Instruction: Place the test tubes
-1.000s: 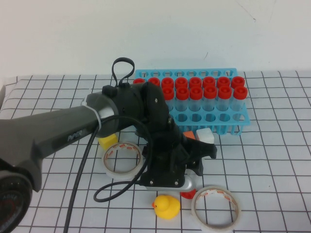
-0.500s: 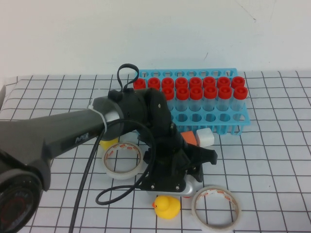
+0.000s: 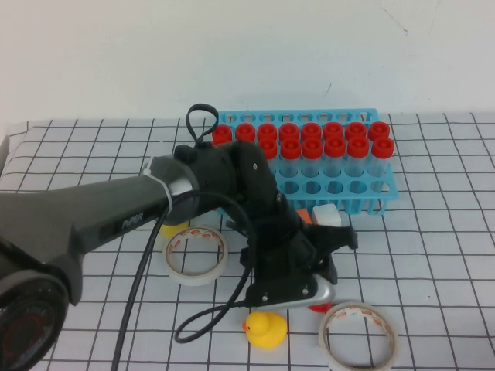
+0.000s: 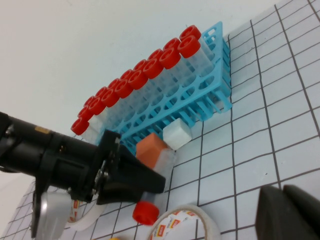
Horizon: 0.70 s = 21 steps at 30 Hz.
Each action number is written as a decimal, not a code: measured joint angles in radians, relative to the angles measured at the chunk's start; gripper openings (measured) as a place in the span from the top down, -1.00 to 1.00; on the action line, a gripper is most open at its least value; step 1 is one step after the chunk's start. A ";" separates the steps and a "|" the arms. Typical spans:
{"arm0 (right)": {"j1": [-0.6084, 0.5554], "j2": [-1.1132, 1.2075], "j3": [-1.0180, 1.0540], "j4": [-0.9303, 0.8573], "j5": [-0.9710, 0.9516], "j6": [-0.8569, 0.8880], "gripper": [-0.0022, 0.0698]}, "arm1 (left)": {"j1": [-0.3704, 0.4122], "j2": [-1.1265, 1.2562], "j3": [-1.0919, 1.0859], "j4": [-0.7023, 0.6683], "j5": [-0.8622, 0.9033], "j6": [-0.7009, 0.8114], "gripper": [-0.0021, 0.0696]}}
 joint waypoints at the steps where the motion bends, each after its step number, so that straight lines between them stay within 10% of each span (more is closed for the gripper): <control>1: 0.000 0.000 0.000 0.000 0.000 0.000 0.94 | 0.000 -0.003 0.000 -0.013 -0.010 -0.009 0.34; 8: 0.000 0.000 0.000 0.000 0.000 -0.011 0.94 | 0.000 -0.080 0.000 -0.053 -0.084 -0.313 0.34; 16: 0.000 0.000 0.000 0.000 0.004 -0.015 0.94 | 0.005 -0.225 0.000 -0.043 -0.097 -1.311 0.34; 21: 0.000 0.000 0.000 0.000 0.008 -0.015 0.94 | 0.054 -0.252 0.000 -0.062 0.029 -1.688 0.34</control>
